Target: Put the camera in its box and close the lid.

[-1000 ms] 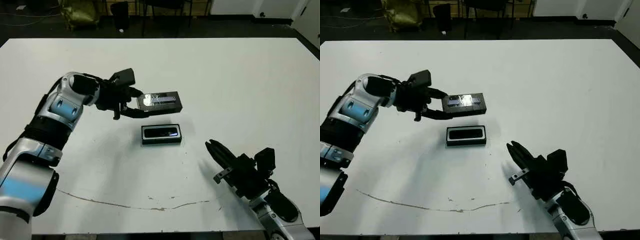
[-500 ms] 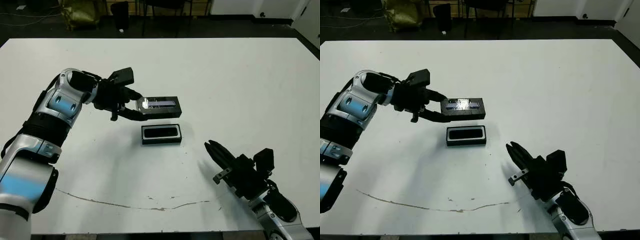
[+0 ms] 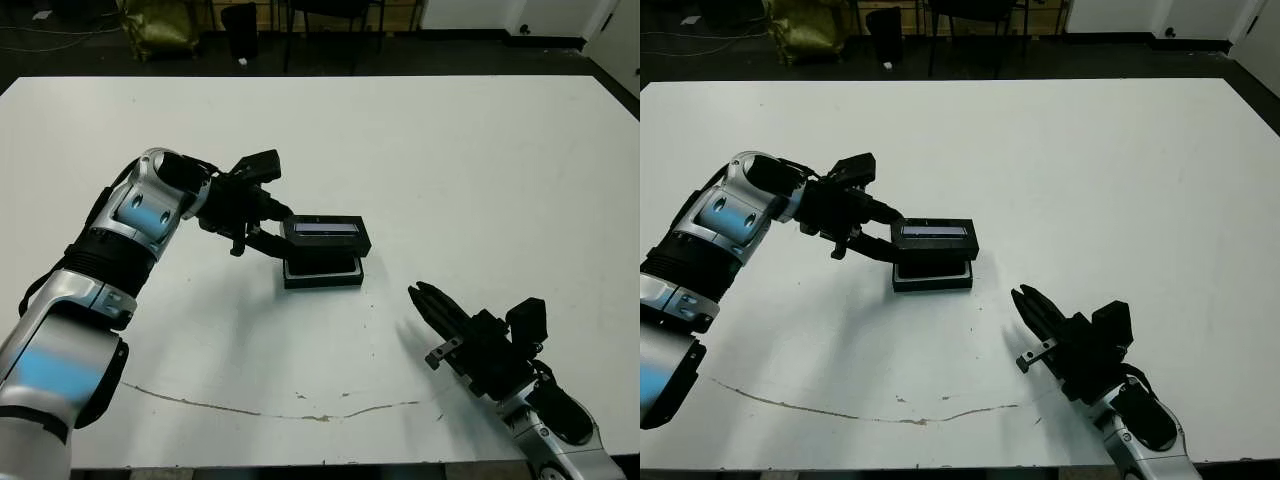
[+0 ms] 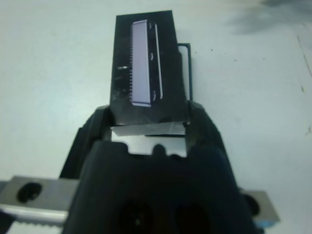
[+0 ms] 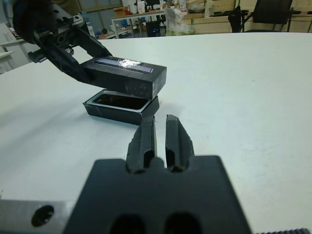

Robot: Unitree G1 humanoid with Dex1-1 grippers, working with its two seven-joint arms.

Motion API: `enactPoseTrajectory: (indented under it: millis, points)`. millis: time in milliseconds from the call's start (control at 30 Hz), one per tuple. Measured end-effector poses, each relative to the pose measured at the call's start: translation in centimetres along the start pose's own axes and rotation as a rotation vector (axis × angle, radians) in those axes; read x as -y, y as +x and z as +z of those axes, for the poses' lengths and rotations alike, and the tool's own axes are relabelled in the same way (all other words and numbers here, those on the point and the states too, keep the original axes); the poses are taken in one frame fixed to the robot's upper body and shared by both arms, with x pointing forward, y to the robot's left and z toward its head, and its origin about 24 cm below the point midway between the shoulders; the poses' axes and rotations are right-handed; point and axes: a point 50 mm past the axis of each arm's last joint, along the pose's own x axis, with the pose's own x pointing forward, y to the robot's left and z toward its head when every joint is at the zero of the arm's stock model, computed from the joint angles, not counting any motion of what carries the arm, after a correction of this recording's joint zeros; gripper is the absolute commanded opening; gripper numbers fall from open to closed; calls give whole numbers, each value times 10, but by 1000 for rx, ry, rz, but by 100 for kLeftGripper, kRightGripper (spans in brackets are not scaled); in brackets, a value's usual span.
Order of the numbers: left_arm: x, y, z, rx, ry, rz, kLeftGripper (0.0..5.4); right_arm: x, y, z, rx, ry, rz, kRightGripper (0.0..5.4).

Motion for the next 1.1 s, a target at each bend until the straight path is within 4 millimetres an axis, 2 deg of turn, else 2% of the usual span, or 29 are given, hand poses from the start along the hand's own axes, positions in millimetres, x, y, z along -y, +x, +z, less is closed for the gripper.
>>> enactPoseTrajectory:
  millis: [1100]
  points:
    - [5,10,3,-31,29,-57,207,0,0,-1,11,-1,9,0]
